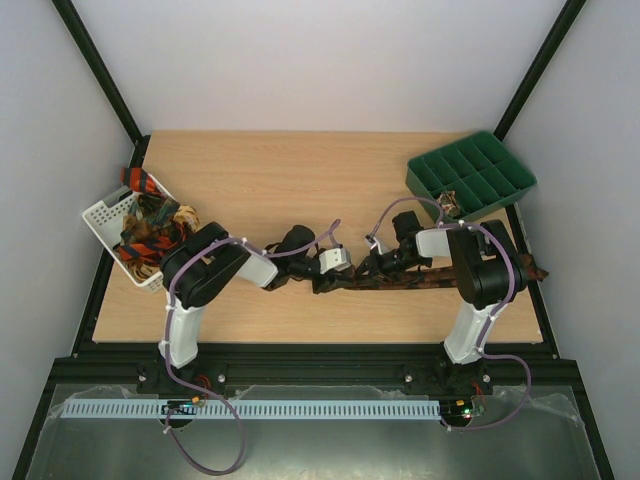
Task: Roll the ties
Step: Roll the tie at the center of the board.
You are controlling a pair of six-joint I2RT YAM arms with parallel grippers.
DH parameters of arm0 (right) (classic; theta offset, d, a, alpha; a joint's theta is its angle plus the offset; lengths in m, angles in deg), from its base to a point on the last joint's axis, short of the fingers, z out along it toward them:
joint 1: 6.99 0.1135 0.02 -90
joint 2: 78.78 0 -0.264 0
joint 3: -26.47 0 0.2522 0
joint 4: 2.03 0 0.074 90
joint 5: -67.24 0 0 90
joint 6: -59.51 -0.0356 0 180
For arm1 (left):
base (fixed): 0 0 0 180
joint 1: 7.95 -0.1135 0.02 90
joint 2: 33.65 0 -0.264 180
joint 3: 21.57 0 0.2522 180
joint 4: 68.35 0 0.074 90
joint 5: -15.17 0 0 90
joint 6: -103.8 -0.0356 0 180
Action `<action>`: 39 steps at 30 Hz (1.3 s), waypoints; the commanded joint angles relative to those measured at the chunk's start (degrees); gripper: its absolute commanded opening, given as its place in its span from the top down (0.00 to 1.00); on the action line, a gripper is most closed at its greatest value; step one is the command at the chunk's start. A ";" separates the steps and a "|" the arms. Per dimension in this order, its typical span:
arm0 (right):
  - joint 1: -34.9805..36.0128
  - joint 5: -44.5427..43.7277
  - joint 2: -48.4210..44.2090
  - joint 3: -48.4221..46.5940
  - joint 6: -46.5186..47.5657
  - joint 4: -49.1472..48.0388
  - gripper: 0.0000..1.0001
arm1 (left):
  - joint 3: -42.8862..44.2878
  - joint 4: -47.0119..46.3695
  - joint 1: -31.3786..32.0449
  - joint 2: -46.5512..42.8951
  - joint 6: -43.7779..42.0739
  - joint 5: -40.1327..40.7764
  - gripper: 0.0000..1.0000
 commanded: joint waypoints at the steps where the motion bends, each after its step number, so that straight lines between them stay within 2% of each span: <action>1: 0.35 -7.24 3.21 1.24 0.50 2.90 0.99 | 1.35 1.30 1.81 3.24 -0.72 0.86 0.61; 6: 0.39 -7.02 3.24 1.19 0.42 2.96 0.99 | 1.27 4.13 1.97 3.44 -1.95 3.21 0.65; 12: -0.10 -6.54 0.50 0.79 0.92 4.03 0.98 | -0.72 12.70 1.97 0.88 -6.44 8.01 0.72; 16: -1.77 -6.63 -1.89 -0.54 2.15 6.96 0.81 | -0.65 20.11 1.95 0.08 -9.48 12.11 0.77; 23: -5.42 -6.28 -6.53 -2.77 5.70 13.82 0.63 | 1.44 27.56 2.36 0.54 -11.01 16.06 0.79; 27: -5.39 -1.39 -10.09 -1.05 3.90 12.97 0.51 | 2.56 28.92 3.22 0.79 -10.84 17.68 0.79; 31: -3.83 1.74 -11.06 0.56 0.67 9.83 0.51 | 3.65 29.89 3.85 1.88 -10.70 18.21 0.79; 35: -2.03 1.84 -8.86 0.21 -1.28 7.31 0.55 | 4.24 30.40 4.06 2.35 -10.48 18.38 0.79; 39: -1.04 0.10 -5.61 -0.58 -1.54 6.03 0.64 | 4.24 30.66 4.11 2.36 -10.43 18.80 0.79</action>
